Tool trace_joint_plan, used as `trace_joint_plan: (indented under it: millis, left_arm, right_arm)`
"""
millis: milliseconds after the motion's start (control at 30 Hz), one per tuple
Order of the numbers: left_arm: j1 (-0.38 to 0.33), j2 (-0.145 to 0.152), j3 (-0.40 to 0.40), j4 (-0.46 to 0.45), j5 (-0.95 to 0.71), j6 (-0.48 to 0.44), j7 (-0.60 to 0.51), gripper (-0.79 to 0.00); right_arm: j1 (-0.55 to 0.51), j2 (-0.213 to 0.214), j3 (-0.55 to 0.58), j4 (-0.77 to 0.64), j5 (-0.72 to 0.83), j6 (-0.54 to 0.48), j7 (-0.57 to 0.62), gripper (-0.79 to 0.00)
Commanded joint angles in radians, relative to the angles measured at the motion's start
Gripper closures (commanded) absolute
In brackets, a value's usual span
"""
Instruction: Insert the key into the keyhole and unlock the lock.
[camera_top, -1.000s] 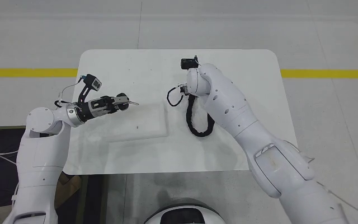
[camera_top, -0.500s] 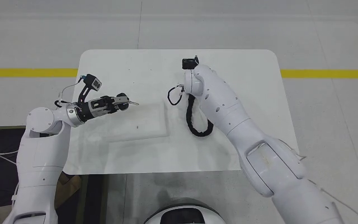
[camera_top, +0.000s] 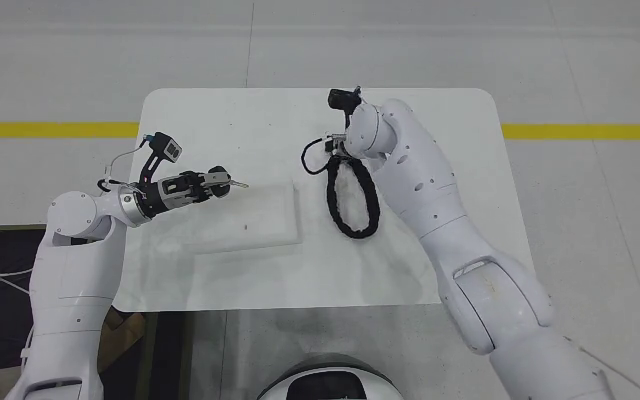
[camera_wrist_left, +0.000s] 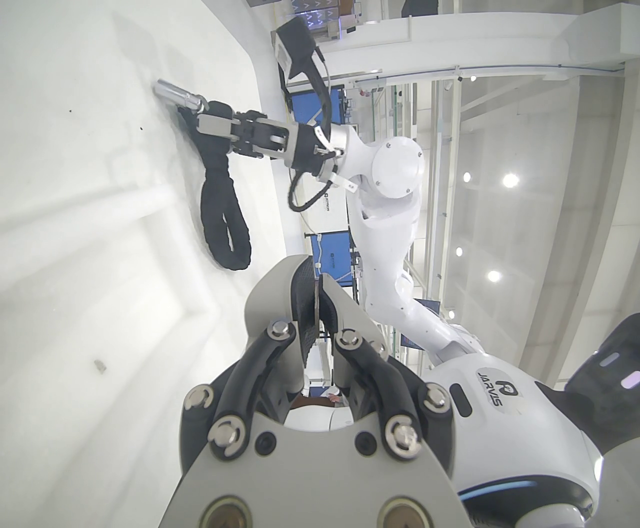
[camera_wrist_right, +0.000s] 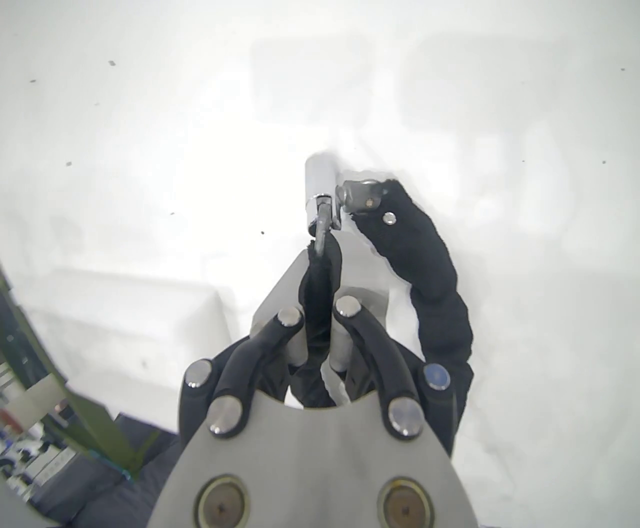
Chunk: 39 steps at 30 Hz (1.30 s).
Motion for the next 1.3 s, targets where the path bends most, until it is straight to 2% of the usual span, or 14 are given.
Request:
trace_joint_plan:
  millis: [0, 167, 267, 333, 367, 400, 467, 533, 633, 967, 1000, 1067, 1267]
  left_arm:
    - [0.000, 0.000, 0.000, 0.000, 0.000, 0.000, 0.000, 0.000]
    - [0.000, 0.000, 0.000, 0.000, 0.000, 0.000, 0.000, 0.000]
    - [0.000, 0.000, 0.000, 0.000, 0.000, 0.000, 0.000, 0.000]
    - [0.000, 0.000, 0.000, 0.000, 0.000, 0.000, 0.000, 0.000]
    - [0.000, 0.000, 0.000, 0.000, 0.000, 0.000, 0.000, 0.000]
    - [0.000, 0.000, 0.000, 0.000, 0.000, 0.000, 0.000, 0.000]
    - [0.000, 0.000, 0.000, 0.000, 0.000, 0.000, 0.000, 0.000]
    - [0.000, 0.000, 0.000, 0.000, 0.000, 0.000, 0.000, 0.000]
    - [0.000, 0.000, 0.000, 0.000, 0.000, 0.000, 0.000, 0.000]
    - [0.000, 0.000, 0.000, 0.000, 0.000, 0.000, 0.000, 0.000]
    - [0.000, 0.000, 0.000, 0.000, 0.000, 0.000, 0.000, 0.000]
    - [0.056, -0.009, 0.003, -0.058, -0.081, -0.012, 0.069, 0.000]
    - [0.125, -0.044, 0.085, -0.140, -0.259, -0.154, 0.217, 0.000]
  right_arm:
    - [-0.017, 0.035, 0.044, -0.043, 0.054, -0.058, 0.030, 0.000]
    - [-0.094, 0.126, 0.170, -0.168, 0.216, -0.223, 0.136, 0.000]
    - [-0.155, 0.163, 0.253, -0.251, 0.323, -0.330, 0.240, 0.000]
    - [-0.242, 0.186, 0.355, -0.353, 0.456, -0.463, 0.341, 0.000]
    - [-0.317, 0.200, 0.432, -0.435, 0.563, -0.547, 0.399, 0.000]
    - [-0.407, 0.213, 0.477, -0.548, 0.657, -0.567, 0.409, 0.000]
    - [-0.565, 0.240, 0.502, -0.757, 0.777, -0.532, 0.409, 0.000]
    - [-0.631, 0.267, 0.519, -0.821, 0.886, -0.518, 0.409, 0.000]
    - [-0.658, 0.306, 0.541, -0.806, 1.007, -0.534, 0.409, 0.000]
    - [-0.658, 0.306, 0.541, -0.806, 1.007, -0.534, 0.409, 0.000]
    - [-0.698, 0.305, 0.534, -0.830, 1.033, -0.545, 0.377, 0.000]
    - [-0.733, 0.304, 0.506, -0.840, 1.055, -0.574, 0.307, 0.000]
    - [-0.726, 0.289, 0.386, -0.767, 1.196, -0.684, 0.111, 0.000]
